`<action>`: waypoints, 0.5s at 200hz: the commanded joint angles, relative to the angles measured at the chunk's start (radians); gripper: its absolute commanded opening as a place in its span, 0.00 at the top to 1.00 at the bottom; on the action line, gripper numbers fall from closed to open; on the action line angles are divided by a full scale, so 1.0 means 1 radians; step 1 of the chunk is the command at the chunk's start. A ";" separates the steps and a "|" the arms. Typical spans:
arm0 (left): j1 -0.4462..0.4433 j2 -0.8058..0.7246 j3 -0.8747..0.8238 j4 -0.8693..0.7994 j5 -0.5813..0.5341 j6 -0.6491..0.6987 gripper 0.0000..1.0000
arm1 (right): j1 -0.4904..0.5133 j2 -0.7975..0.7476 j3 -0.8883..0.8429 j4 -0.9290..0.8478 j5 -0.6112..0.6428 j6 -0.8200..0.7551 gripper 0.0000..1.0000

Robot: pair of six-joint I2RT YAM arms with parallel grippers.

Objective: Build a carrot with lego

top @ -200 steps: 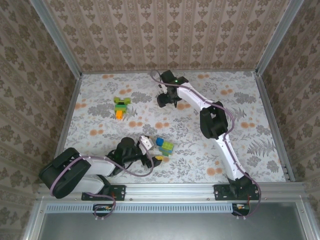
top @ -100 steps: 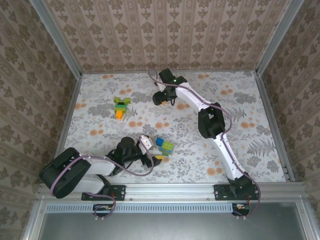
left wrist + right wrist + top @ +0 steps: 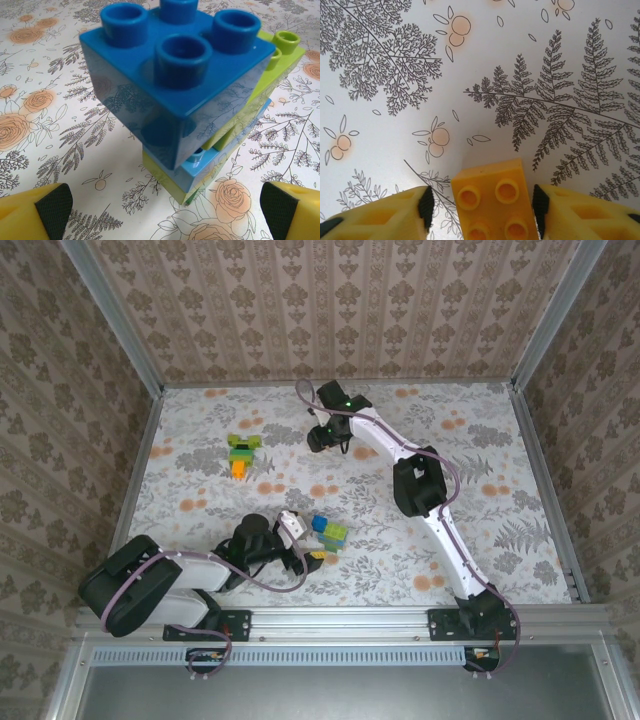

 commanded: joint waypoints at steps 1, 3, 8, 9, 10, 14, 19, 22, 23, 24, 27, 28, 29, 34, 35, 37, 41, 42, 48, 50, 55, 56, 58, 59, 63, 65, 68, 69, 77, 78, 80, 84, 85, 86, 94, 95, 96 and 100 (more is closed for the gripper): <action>0.011 0.003 0.014 0.004 -0.003 -0.015 0.00 | -0.002 0.029 0.023 -0.023 -0.026 0.008 0.47; 0.012 0.003 0.014 0.004 -0.003 -0.015 0.00 | -0.002 0.028 0.024 -0.024 -0.026 0.008 0.47; 0.011 0.003 0.013 0.004 -0.003 -0.015 0.00 | -0.002 0.029 0.023 -0.027 -0.025 0.007 0.49; 0.011 0.003 0.014 0.004 -0.003 -0.015 0.00 | -0.002 0.029 0.024 -0.026 -0.024 0.008 0.49; 0.012 0.003 0.014 0.004 -0.003 -0.016 0.00 | -0.002 0.029 0.024 -0.027 -0.024 0.009 0.49; 0.011 0.003 0.014 0.004 -0.003 -0.015 0.00 | -0.002 0.028 0.024 -0.029 -0.022 0.008 0.50; 0.011 0.003 0.014 0.004 -0.003 -0.014 0.00 | -0.002 0.027 0.023 -0.031 -0.020 0.008 0.52; 0.012 0.005 0.014 0.004 -0.003 -0.014 0.00 | -0.002 0.027 0.023 -0.033 -0.019 0.008 0.53; 0.012 0.005 0.014 0.004 -0.003 -0.014 0.00 | -0.002 0.027 0.023 -0.034 -0.020 0.008 0.53; 0.012 0.005 0.014 0.004 -0.003 -0.014 0.00 | -0.002 0.026 0.023 -0.034 -0.020 0.008 0.53; 0.012 0.005 0.013 0.004 -0.003 -0.014 0.00 | -0.002 0.025 0.022 -0.035 -0.016 0.008 0.54; 0.012 0.005 0.014 0.004 -0.002 -0.014 0.00 | -0.002 0.025 0.021 -0.036 -0.015 0.008 0.54; 0.013 0.005 0.014 0.004 -0.002 -0.014 0.00 | -0.002 0.024 0.021 -0.036 -0.014 0.008 0.55; 0.013 0.006 0.014 0.005 -0.001 -0.012 0.00 | -0.002 0.022 0.017 -0.037 -0.011 0.009 0.56; 0.012 0.006 0.015 0.005 -0.001 -0.012 0.00 | -0.002 0.021 0.016 -0.038 -0.011 0.009 0.57; 0.012 0.006 0.015 0.006 0.000 -0.012 0.00 | -0.002 0.019 0.016 -0.037 -0.010 0.008 0.57; 0.013 0.006 0.015 0.006 0.001 -0.013 0.00 | -0.002 0.016 0.012 -0.037 -0.008 0.011 0.59; 0.013 0.006 0.015 0.007 0.001 -0.013 0.00 | -0.002 0.015 0.010 -0.037 -0.007 0.012 0.59; 0.012 0.006 0.015 0.006 0.002 -0.011 0.00 | -0.002 0.004 0.000 -0.035 -0.004 0.015 0.60; 0.012 0.006 0.015 0.007 0.003 -0.011 0.00 | -0.002 0.000 -0.005 -0.034 -0.002 0.016 0.61; 0.011 0.006 0.015 0.007 0.003 -0.009 0.00 | -0.002 -0.012 -0.019 -0.028 0.002 0.022 0.62; 0.012 0.006 0.015 0.007 0.003 -0.008 0.00 | -0.002 -0.014 -0.022 -0.027 0.002 0.022 0.62; 0.011 0.006 0.015 0.008 0.005 -0.007 0.00 | -0.002 -0.020 -0.030 -0.024 0.004 0.024 0.63; 0.012 0.006 0.015 0.008 0.005 -0.006 0.00 | -0.002 -0.023 -0.033 -0.023 0.005 0.025 0.63; 0.012 0.006 0.015 0.010 0.005 -0.004 0.00 | -0.002 -0.035 -0.047 -0.020 0.008 0.031 0.65; 0.011 0.005 0.015 0.010 0.006 -0.004 0.00 | -0.002 -0.040 -0.055 -0.018 0.011 0.033 0.65; 0.012 0.006 0.015 0.012 0.006 -0.002 0.00 | -0.002 -0.050 -0.064 -0.014 0.013 0.039 0.66; 0.013 0.006 0.015 0.012 0.006 -0.001 0.00 | -0.002 -0.053 -0.068 -0.014 0.015 0.041 0.66; 0.012 0.006 0.016 0.016 0.009 0.004 0.00 | -0.002 -0.080 -0.097 -0.010 0.027 0.056 0.68; 0.012 0.006 0.017 0.015 0.010 0.004 0.00 | -0.002 -0.084 -0.101 -0.010 0.030 0.058 0.68; 0.012 0.006 0.017 0.017 0.010 0.005 0.00 | -0.002 -0.091 -0.108 -0.009 0.035 0.063 0.68; 0.012 0.006 0.017 0.018 0.012 0.009 0.00 | -0.002 -0.105 -0.123 -0.006 0.042 0.073 0.69; 0.012 0.006 0.017 0.019 0.012 0.010 0.00 | -0.002 -0.108 -0.127 -0.006 0.044 0.075 0.69; 0.012 0.007 0.017 0.019 0.013 0.010 0.00 | -0.002 -0.111 -0.131 -0.006 0.046 0.077 0.70; 0.012 0.009 0.019 0.023 0.015 0.016 0.00 | -0.002 -0.138 -0.156 -0.011 0.062 0.096 0.71; 0.012 0.009 0.020 0.023 0.016 0.016 0.00 | -0.002 -0.141 -0.160 -0.011 0.063 0.098 0.71; 0.012 0.009 0.020 0.023 0.017 0.018 0.00 | -0.002 -0.144 -0.163 -0.012 0.066 0.100 0.71; 0.012 0.011 0.021 0.025 0.019 0.021 0.00 | -0.002 -0.154 -0.174 -0.017 0.074 0.109 0.71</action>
